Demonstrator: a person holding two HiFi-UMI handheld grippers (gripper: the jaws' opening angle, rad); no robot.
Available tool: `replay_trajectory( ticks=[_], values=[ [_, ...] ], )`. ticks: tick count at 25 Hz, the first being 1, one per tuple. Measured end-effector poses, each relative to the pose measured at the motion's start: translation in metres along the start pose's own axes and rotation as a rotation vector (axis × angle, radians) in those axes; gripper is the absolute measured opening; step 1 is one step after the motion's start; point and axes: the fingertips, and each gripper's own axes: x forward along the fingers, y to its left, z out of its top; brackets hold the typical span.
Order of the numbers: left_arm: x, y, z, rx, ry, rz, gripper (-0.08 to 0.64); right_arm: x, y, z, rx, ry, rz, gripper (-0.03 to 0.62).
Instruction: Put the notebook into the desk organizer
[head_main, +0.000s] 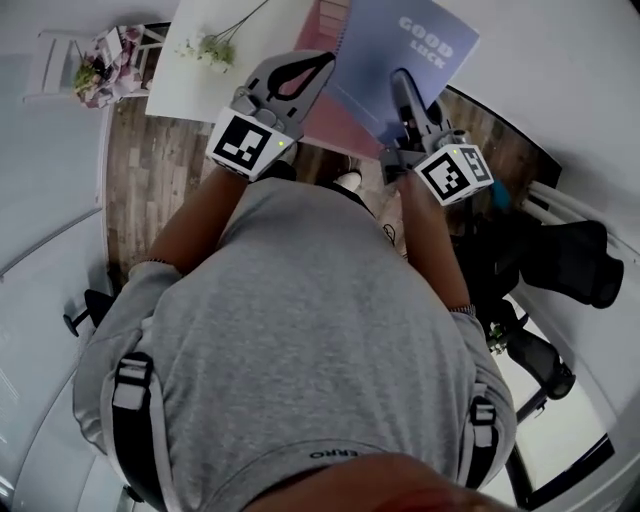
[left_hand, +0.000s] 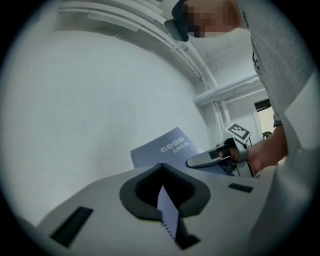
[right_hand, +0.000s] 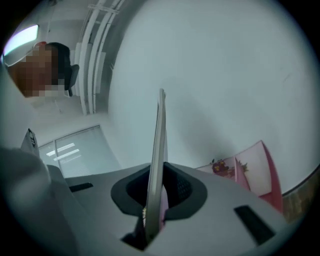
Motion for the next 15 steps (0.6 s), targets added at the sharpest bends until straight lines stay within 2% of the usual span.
replay_trajectory(
  ticks=[3,7,15],
  values=[
    [-0.006,0.0,0.0,0.007,0.003,0.049,0.018,0.005,-0.006,-0.008,0.09,0.034,0.018,0.04],
    [-0.017,0.001,0.001,0.018,0.009,0.1,0.018,0.013,-0.004,-0.017,0.107,0.096,0.019,0.04],
    [-0.033,0.006,0.002,0.038,0.022,0.146,0.018,0.022,-0.014,-0.042,0.265,0.159,0.001,0.04]
  ],
)
